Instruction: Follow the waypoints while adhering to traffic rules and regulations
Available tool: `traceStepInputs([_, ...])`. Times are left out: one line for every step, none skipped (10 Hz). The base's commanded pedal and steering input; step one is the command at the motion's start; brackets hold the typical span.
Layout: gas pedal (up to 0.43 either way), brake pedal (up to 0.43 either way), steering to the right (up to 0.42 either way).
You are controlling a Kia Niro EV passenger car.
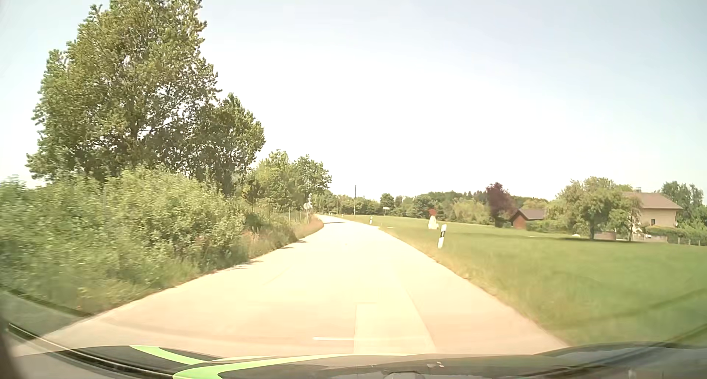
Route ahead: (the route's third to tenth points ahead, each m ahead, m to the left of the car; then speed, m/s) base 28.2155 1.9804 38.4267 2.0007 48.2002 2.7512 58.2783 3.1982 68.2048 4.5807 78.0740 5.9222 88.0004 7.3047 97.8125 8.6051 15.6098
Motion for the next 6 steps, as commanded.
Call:
traceStepInputs([0.157,0.0,-0.006])
traceStepInputs([0.15,0.0,-0.006])
traceStepInputs([0.15,0.0,-0.006])
traceStepInputs([0.15,0.0,-0.005])
traceStepInputs([0.138,0.0,-0.005])
traceStepInputs([0.13,0.0,-0.005])
